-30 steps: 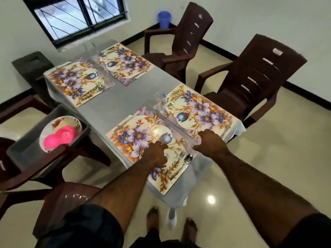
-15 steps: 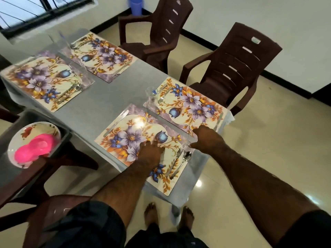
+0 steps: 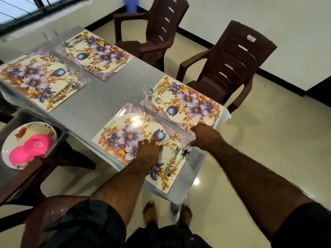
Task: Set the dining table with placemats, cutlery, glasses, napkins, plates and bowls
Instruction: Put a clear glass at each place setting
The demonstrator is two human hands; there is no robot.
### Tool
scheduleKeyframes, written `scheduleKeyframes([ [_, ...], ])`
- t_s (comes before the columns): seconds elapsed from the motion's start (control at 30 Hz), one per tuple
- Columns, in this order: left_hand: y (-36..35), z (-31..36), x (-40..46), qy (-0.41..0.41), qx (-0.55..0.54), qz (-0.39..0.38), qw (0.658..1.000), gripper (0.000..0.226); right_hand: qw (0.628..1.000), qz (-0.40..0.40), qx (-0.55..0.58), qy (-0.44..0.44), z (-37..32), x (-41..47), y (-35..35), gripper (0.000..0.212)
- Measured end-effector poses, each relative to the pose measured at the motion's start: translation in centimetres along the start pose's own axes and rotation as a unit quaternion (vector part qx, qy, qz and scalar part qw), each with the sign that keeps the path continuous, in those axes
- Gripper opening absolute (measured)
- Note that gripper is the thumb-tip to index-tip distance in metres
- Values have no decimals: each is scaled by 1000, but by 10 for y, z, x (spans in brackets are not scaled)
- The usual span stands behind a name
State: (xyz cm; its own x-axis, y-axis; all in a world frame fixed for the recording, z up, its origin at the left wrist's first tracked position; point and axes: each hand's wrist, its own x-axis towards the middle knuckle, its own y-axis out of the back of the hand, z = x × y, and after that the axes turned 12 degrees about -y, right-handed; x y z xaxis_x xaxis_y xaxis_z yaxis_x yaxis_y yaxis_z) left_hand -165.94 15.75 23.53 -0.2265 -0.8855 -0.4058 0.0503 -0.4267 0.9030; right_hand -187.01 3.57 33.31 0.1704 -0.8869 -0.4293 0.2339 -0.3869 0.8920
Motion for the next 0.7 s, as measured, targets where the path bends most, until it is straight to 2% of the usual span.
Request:
scheduleKeyframes([
  [0.13, -3, 2, 1, 2, -6, -4, 1000, 48, 1000, 12, -14, 13, 2, -2, -4, 80],
  [0.2, -4, 2, 1, 6, -2, -9, 1000, 54, 995, 96, -25, 24, 5, -12, -10, 81],
  [0.23, -5, 3, 1, 11, -8, -10, 1000, 59, 988, 151, 7, 37, 5, -22, -15, 74],
  [0.3, -8, 5, 1, 30, -29, -2, 999, 67, 958, 252, 111, 77, 2, -46, -38, 45],
  [0.33, -9, 7, 0, 42, -34, 10, 999, 69, 950, 263, 147, 87, -1, -58, -53, 34],
  [0.37, -12, 10, 0, 52, -38, 21, 998, 71, 955, 233, 167, 77, -4, -67, -68, 30],
  [0.43, -18, 16, 1, 59, -50, 37, 996, 73, 978, 106, 182, -4, -12, -80, -96, 32],
  [0.53, -29, 17, 3, 56, -68, 63, 994, 80, 966, -57, 234, -96, -17, -81, -127, 39],
  [0.6, -33, 16, 5, 55, -68, 76, 993, 86, 954, -98, 261, -106, -19, -76, -141, 44],
  [0.7, -35, 16, 7, 56, -62, 76, 994, 93, 948, -88, 277, -128, -25, -67, -156, 63],
])
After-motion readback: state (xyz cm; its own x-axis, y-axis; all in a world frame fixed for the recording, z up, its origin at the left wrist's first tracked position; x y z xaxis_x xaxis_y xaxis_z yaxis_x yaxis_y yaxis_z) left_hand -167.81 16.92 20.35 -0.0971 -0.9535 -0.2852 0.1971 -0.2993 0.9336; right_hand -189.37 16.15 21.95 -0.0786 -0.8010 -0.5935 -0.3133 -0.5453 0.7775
